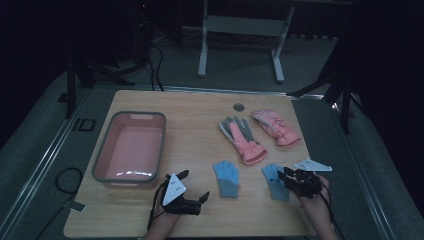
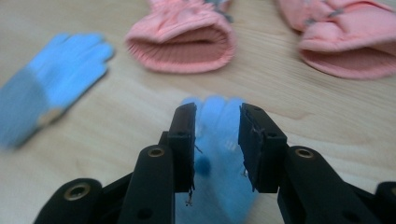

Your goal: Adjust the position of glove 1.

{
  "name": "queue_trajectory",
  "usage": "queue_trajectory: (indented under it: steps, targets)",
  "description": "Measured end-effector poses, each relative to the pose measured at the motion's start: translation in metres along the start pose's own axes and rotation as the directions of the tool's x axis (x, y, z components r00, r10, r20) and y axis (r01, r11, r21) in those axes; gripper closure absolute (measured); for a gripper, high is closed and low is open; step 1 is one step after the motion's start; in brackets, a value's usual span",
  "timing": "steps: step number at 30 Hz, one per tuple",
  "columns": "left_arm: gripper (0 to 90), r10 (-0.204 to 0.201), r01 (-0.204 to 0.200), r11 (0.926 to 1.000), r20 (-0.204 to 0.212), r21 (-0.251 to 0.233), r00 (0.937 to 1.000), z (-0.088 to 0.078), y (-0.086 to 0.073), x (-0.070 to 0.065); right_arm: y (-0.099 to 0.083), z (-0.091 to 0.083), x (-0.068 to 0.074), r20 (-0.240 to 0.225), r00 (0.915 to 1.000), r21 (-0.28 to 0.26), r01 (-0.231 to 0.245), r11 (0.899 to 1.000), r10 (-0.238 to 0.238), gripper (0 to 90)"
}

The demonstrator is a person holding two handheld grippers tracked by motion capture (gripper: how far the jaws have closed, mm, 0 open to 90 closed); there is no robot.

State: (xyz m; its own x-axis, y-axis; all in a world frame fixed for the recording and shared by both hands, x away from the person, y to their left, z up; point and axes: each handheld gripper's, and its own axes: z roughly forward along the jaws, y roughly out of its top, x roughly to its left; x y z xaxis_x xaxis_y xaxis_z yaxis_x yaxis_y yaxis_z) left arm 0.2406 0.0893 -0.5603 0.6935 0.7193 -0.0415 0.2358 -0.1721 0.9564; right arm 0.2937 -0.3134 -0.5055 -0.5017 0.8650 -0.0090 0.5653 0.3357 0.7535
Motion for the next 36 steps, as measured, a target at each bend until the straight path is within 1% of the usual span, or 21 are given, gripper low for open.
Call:
queue_trajectory:
  steps: [2,3,6,7,9,13,15,17,18,19,20,23,24,27,29,30,32,33,34,35,36]
  targets:
    - [1.1,-0.001,0.001,1.0000,-0.001,0.003,1.0000,0.000,0.000,0.000,-0.001,-0.002,-0.008,-0.048,0.9980,0.006,0.043,0.999,-0.042,65.2]
    - [1.1,-0.004,0.004,1.0000,-0.002,0.003,1.0000,0.000,0.000,0.000,-0.003,-0.002,-0.011,-0.077,0.9953,0.009,0.060,0.998,-0.059,65.1]
    - [1.1,-0.007,0.007,1.0000,-0.003,0.002,1.0000,0.000,0.000,0.001,-0.009,0.002,-0.015,-0.116,0.9879,0.031,0.107,0.994,-0.103,62.8]
    - [1.1,-0.007,0.007,1.0000,-0.004,0.001,1.0000,0.000,0.000,0.001,-0.012,0.005,-0.016,-0.122,0.9856,0.041,0.123,0.992,-0.117,62.2]
    - [1.1,-0.005,0.005,1.0000,-0.004,0.002,1.0000,0.000,0.000,0.000,-0.019,0.011,-0.015,-0.128,0.9840,0.067,0.133,0.989,-0.124,62.1]
    - [1.1,-0.004,0.004,1.0000,-0.005,0.002,1.0000,0.000,0.000,0.000,-0.031,0.022,-0.015,-0.119,0.9829,0.098,0.152,0.983,-0.140,62.4]
    - [1.1,-0.005,0.005,1.0000,-0.004,0.003,1.0000,0.000,0.000,0.000,-0.034,0.023,-0.014,-0.119,0.9832,0.087,0.150,0.985,-0.139,65.9]
    - [1.1,-0.005,0.005,1.0000,-0.003,0.006,1.0000,0.000,0.000,0.000,-0.034,0.023,-0.014,-0.118,0.9821,0.090,0.158,0.983,-0.147,66.2]
    - [1.1,-0.005,0.005,1.0000,-0.003,0.006,1.0000,0.001,0.000,0.000,-0.033,0.023,-0.011,-0.114,0.9804,0.095,0.172,0.981,-0.161,72.1]
    - [1.1,-0.005,0.006,1.0000,-0.003,0.007,1.0000,0.001,0.000,0.000,-0.033,0.023,-0.010,-0.112,0.9790,0.092,0.181,0.979,-0.170,74.7]
    - [1.1,-0.006,0.006,1.0000,-0.003,0.006,1.0000,0.001,0.000,0.000,-0.033,0.023,-0.008,-0.111,0.9792,0.090,0.180,0.980,-0.170,77.6]
    - [1.1,-0.004,0.004,1.0000,-0.003,0.005,1.0000,0.000,0.000,0.000,-0.034,0.024,-0.005,-0.100,0.9803,0.084,0.179,0.980,-0.170,80.4]
    - [1.1,-0.005,0.005,1.0000,-0.003,0.006,1.0000,0.000,0.000,0.000,-0.035,0.024,-0.003,-0.086,0.9831,0.079,0.168,0.983,-0.162,82.5]
    - [1.1,-0.005,0.005,1.0000,-0.003,0.004,1.0000,0.000,0.000,0.000,-0.036,0.024,-0.002,-0.061,0.9915,0.076,0.119,0.990,-0.115,85.0]
    - [1.1,-0.006,0.006,1.0000,-0.004,0.003,1.0000,0.000,0.000,0.000,-0.034,0.023,-0.001,-0.039,0.9974,0.081,0.064,0.995,-0.061,85.8]
    - [1.1,-0.006,0.006,1.0000,-0.004,0.004,1.0000,0.000,0.000,0.000,-0.031,0.022,0.002,-0.023,0.9989,0.084,0.044,0.995,-0.042,86.1]
    - [1.1,-0.006,0.006,1.0000,-0.004,0.004,1.0000,0.000,0.000,0.000,-0.025,0.017,0.006,0.003,0.9993,0.066,0.038,0.997,-0.039,86.3]
    - [1.1,-0.008,0.008,1.0000,-0.004,0.003,1.0000,0.000,0.000,0.000,-0.021,0.014,0.008,0.000,0.9996,0.052,0.027,0.998,-0.027,86.3]
    - [1.1,-0.008,0.008,1.0000,-0.004,0.003,1.0000,0.000,0.000,0.000,-0.021,0.014,0.008,0.000,0.9996,0.052,0.027,0.998,-0.027,86.3]
    - [1.1,-0.008,0.008,1.0000,-0.004,0.003,1.0000,0.000,0.000,0.001,-0.015,0.010,0.011,0.007,0.9997,0.037,0.021,0.999,-0.022,86.4]
    - [1.1,-0.008,0.008,1.0000,-0.004,0.003,1.0000,0.000,0.000,0.001,0.000,0.000,0.016,0.004,0.9999,-0.001,0.009,1.000,-0.009,86.4]
